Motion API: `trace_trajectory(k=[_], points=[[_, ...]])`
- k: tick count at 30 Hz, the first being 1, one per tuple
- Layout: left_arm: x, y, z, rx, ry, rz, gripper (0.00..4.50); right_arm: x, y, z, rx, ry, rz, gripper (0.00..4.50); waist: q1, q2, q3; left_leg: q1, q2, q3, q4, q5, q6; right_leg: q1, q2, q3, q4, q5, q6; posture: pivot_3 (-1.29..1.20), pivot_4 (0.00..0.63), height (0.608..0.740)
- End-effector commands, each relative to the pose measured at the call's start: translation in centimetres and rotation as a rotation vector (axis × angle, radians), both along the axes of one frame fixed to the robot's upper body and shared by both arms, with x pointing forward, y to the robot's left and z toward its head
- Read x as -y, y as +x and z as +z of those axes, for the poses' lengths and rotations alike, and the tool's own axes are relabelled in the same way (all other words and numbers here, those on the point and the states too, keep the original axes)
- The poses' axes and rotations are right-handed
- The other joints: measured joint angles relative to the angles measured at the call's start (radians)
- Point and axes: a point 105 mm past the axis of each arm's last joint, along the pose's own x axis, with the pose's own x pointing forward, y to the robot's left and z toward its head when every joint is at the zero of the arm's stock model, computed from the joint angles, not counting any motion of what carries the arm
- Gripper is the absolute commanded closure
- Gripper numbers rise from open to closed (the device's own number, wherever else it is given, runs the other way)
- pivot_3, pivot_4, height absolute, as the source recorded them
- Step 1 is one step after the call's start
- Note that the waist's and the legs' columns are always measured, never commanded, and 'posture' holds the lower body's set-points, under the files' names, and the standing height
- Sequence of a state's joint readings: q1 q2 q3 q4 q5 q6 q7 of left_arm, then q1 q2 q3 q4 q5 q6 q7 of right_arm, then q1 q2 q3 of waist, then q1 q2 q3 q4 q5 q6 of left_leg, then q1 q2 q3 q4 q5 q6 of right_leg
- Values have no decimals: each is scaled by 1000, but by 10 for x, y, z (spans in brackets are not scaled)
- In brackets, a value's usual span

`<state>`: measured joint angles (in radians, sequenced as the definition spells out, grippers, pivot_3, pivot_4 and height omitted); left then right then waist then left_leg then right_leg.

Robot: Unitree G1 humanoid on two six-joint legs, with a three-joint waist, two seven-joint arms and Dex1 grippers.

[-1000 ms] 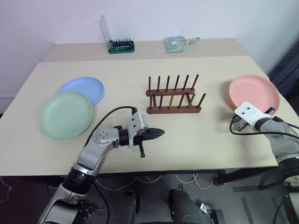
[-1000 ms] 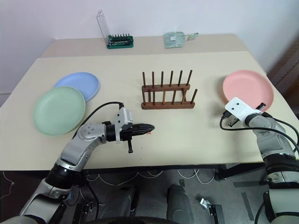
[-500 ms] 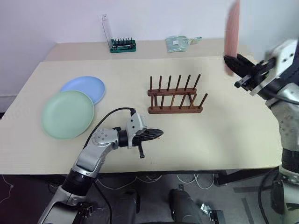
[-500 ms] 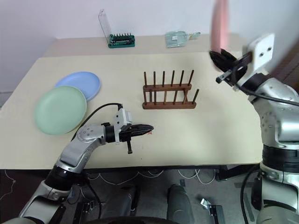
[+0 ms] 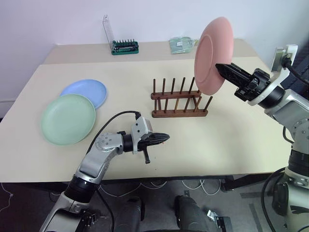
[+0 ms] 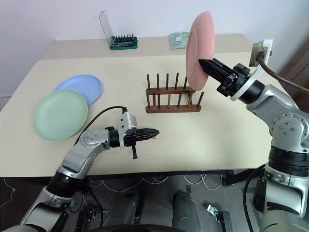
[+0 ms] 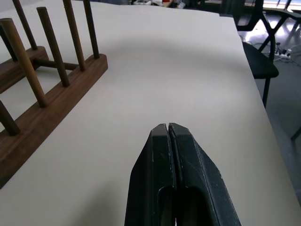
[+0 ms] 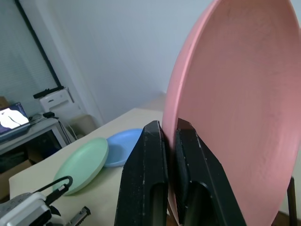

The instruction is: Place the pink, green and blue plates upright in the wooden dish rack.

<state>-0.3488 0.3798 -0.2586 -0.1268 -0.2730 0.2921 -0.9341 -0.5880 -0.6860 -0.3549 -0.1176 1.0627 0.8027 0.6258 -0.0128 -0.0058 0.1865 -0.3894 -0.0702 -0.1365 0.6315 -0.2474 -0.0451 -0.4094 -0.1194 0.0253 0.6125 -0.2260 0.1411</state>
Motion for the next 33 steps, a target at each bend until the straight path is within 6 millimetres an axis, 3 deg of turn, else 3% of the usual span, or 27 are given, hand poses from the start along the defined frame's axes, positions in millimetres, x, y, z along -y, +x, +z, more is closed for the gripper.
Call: trace_trajectory(k=[1,5,11,14,19,23,25,27,29,32,33], points=[[2,-2,14,43,-27,-13,4500,-1,4,7,21,-2,9,4408,-1,0,0,0,0,0,0,0,0,0,0,0,0,0,0,0,150,740],[3,-1,16,42,-28,-18,4500,7,22,-2,-34,12,-34,4408,0,0,0,0,0,0,0,0,0,0,0,0,0,0,0,0,150,740],[3,-2,17,40,-27,-21,4500,13,34,-12,-83,24,-54,4408,0,0,0,0,0,0,0,0,0,0,0,0,0,0,0,0,150,740],[3,-2,18,36,-29,-17,4500,12,33,-14,-84,17,-54,3478,-2,0,0,0,0,0,0,0,0,0,0,0,0,0,0,0,150,740],[2,-1,19,37,-32,-11,4500,15,36,-4,-16,1,-125,1098,-1,0,0,0,0,0,0,0,0,0,0,0,0,0,0,0,150,740],[1,0,20,44,-35,-6,4500,22,38,4,17,5,-173,1098,-1,0,0,0,0,0,0,0,0,0,0,0,0,0,0,0,150,740],[-2,7,23,78,-37,39,4500,39,43,10,89,-73,-317,1098,-1,0,0,0,0,0,0,0,0,0,0,0,0,0,0,0,150,740],[-8,15,26,97,-41,93,4500,51,40,25,164,-106,-408,1098,0,0,0,0,0,0,0,0,0,0,0,0,0,0,0,0,150,740],[-18,25,33,72,-84,160,4500,48,30,41,282,-203,-446,1098,1,1,1,0,0,0,0,0,0,0,0,0,0,0,0,0,150,740],[-38,37,49,57,-181,268,3664,24,15,52,418,-370,-401,1024,-3,1,1,-2,0,0,0,0,0,-2,0,0,0,0,0,0,150,740],[-47,40,57,59,-227,304,3182,12,10,54,455,-419,-365,1024,-6,1,1,-1,0,0,-1,0,0,-2,0,0,0,0,0,0,150,740]])
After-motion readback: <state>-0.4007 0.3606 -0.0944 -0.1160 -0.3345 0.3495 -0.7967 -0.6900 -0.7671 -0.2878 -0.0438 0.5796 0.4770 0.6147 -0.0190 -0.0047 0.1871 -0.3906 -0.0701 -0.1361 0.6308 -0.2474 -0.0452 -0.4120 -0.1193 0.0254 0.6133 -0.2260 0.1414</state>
